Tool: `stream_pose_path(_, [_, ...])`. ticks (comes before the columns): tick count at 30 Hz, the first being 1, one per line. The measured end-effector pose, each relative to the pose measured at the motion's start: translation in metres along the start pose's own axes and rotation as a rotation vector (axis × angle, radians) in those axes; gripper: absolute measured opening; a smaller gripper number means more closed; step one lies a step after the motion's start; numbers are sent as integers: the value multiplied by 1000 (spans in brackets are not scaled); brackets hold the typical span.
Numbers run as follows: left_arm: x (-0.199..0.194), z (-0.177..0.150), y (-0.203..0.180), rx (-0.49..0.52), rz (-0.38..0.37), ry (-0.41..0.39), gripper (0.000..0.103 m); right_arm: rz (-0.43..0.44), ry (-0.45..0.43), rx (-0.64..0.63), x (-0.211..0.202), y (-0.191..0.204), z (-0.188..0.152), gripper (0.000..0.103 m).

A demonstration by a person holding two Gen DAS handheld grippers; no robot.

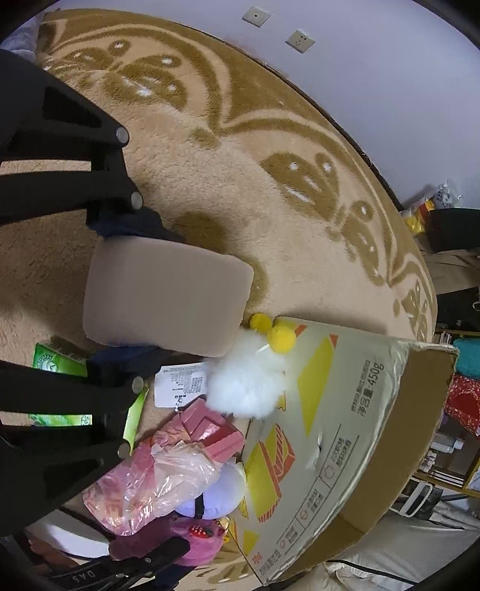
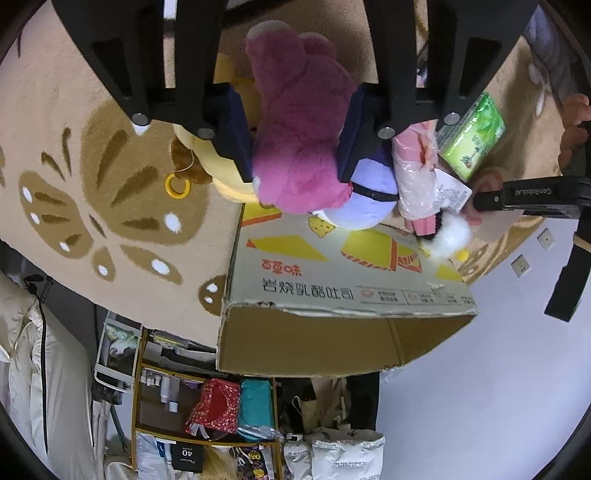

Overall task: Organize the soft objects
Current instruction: 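Lower the left tool onto the pink toilet roll while the right tool closes on the pink plush bear, then carry the toilet roll and pink bear into the box and open both tools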

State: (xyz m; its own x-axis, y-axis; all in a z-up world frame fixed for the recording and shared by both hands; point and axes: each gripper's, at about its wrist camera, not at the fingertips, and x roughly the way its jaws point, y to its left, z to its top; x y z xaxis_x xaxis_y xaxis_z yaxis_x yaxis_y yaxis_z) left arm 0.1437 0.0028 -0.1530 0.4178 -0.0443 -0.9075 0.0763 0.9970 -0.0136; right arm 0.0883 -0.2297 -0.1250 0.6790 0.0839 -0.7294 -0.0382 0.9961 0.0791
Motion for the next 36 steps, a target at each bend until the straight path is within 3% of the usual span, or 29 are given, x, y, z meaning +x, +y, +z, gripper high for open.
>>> stream_pose_path(6, [-11,-2,-3,8,-8,-25,36,8,-5,22,-3,-5,2,37])
stream_pose_path(11, [-13,-3,-6,19,-7,-30,34,25,16,20,6,-4,3,39])
stream_pose_path(15, [-14,-3,-7,24,-2,-35,34,70,46,64,19,-8,3,47])
stream_pose_path(18, [-15,-4,-5,16,-4,-37,33,53,50,16,26,1,2,46])
stream_pose_path(21, [-17,-4,-4,7,-4,-43,32,33,26,-26,22,8,2,42])
stream_pose_path(30, [-37,-3,2,-16,26,-123,32,20,-118,93,-21,-13,13,42])
stream_pose_path(36, [-72,-1,-4,4,42,-240,32,31,-221,121,-54,-19,23,42])
